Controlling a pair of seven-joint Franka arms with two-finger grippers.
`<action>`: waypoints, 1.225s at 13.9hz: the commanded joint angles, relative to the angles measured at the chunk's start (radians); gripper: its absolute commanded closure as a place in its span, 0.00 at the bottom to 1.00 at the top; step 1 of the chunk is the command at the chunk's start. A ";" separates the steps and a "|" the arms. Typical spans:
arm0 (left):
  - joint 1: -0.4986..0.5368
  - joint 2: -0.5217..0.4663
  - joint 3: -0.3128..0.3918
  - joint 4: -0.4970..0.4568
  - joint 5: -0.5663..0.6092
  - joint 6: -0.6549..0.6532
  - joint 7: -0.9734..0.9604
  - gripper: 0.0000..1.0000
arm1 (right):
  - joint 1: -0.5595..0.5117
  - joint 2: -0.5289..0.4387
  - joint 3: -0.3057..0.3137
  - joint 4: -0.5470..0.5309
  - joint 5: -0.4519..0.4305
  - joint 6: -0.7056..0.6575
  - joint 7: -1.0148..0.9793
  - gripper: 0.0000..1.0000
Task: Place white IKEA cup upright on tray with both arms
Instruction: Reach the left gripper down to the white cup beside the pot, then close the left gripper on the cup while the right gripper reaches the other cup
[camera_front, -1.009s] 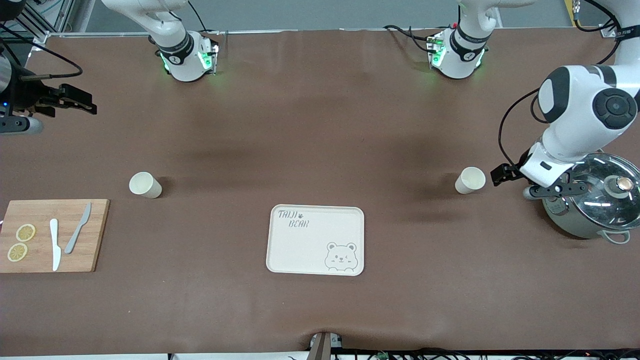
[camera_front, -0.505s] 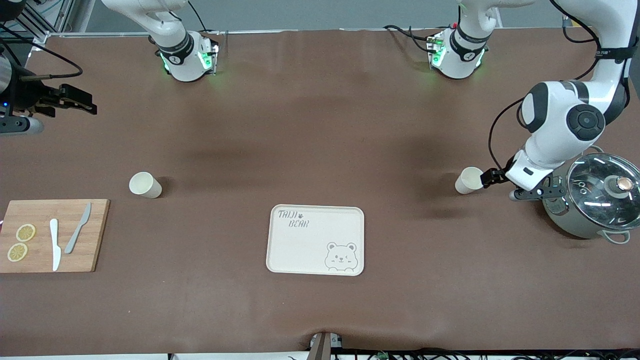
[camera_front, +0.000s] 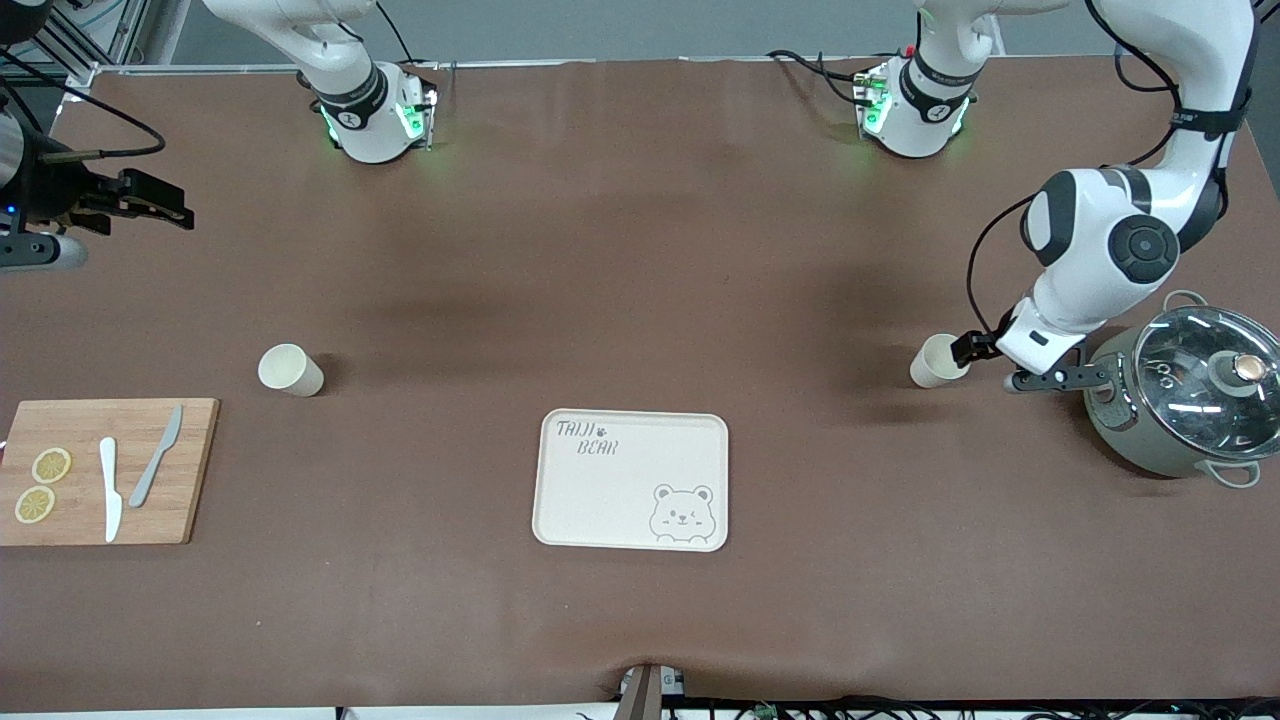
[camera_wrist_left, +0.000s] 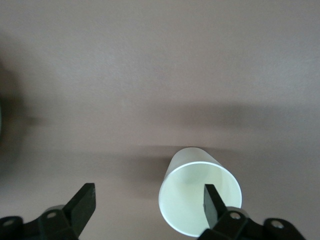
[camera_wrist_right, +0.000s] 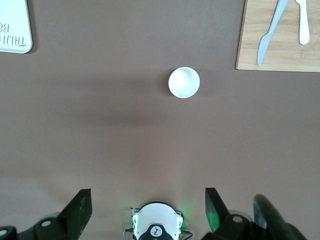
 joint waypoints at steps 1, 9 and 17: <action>0.001 -0.001 -0.007 -0.030 0.004 0.035 0.007 0.14 | -0.001 0.015 -0.004 0.025 0.014 -0.004 0.006 0.00; -0.001 0.050 -0.008 -0.046 0.004 0.040 0.010 1.00 | -0.006 0.109 -0.005 0.100 0.013 -0.004 0.006 0.00; -0.006 0.045 -0.015 -0.017 0.004 0.038 0.014 1.00 | 0.028 0.310 -0.005 0.128 -0.016 -0.004 -0.005 0.00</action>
